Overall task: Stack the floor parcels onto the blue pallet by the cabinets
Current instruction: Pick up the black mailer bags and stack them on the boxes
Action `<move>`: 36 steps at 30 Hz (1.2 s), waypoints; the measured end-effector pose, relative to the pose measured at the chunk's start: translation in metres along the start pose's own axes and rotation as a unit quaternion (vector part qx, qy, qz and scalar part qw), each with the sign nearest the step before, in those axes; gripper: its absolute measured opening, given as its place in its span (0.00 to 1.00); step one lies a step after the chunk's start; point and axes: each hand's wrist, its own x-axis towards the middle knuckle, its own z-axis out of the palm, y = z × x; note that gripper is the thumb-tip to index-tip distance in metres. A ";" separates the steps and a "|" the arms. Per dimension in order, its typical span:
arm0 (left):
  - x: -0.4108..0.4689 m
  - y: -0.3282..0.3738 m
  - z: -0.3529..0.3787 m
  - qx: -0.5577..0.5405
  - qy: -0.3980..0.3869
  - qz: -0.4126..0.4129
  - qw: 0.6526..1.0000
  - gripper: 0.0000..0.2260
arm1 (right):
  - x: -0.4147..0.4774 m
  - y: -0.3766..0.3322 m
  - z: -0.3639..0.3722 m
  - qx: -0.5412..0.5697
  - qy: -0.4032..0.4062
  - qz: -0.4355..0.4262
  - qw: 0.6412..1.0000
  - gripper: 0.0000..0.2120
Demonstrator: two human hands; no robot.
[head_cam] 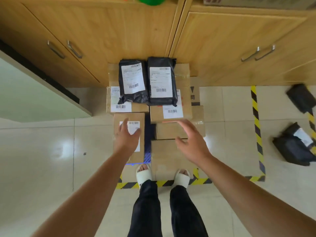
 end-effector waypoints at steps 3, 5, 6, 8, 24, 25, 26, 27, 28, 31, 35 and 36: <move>-0.094 -0.010 -0.002 -0.067 -0.131 -0.072 0.986 0.19 | -0.096 0.007 -0.019 0.050 0.012 0.100 0.994 0.26; -0.143 -0.012 -0.001 -0.145 -0.197 -0.120 0.962 0.11 | -0.147 0.014 -0.028 0.070 0.024 0.136 0.988 0.24; -0.164 -0.011 0.000 -0.191 -0.220 -0.161 0.943 0.08 | -0.168 0.018 -0.031 0.081 0.028 0.150 0.985 0.24; -0.201 0.000 0.005 -0.216 -0.244 -0.192 0.926 0.05 | -0.201 0.026 -0.041 0.113 0.029 0.164 0.980 0.22; -0.408 0.166 0.186 -0.204 -0.147 0.005 0.968 0.08 | -0.322 0.197 -0.235 0.300 0.100 0.102 0.943 0.13; -0.423 0.174 0.213 -0.192 -0.165 0.015 0.967 0.08 | -0.329 0.220 -0.248 0.316 0.119 0.106 0.935 0.14; -0.436 0.181 0.240 -0.176 -0.180 0.023 0.967 0.07 | -0.337 0.241 -0.262 0.331 0.142 0.112 0.926 0.13; -0.448 0.188 0.265 -0.158 -0.194 0.030 0.968 0.07 | -0.347 0.263 -0.274 0.346 0.165 0.117 0.916 0.12; -0.458 0.196 0.289 -0.140 -0.209 0.037 0.967 0.07 | -0.357 0.282 -0.285 0.366 0.184 0.129 0.903 0.10; -0.485 0.225 0.345 -0.097 -0.259 0.057 0.959 0.07 | -0.387 0.336 -0.315 0.431 0.242 0.174 0.852 0.09; -0.503 0.269 0.407 -0.045 -0.299 0.086 0.949 0.07 | -0.410 0.398 -0.341 0.498 0.296 0.224 0.783 0.08; -0.506 0.279 0.424 -0.029 -0.308 0.090 0.947 0.07 | -0.413 0.411 -0.346 0.508 0.304 0.233 0.772 0.09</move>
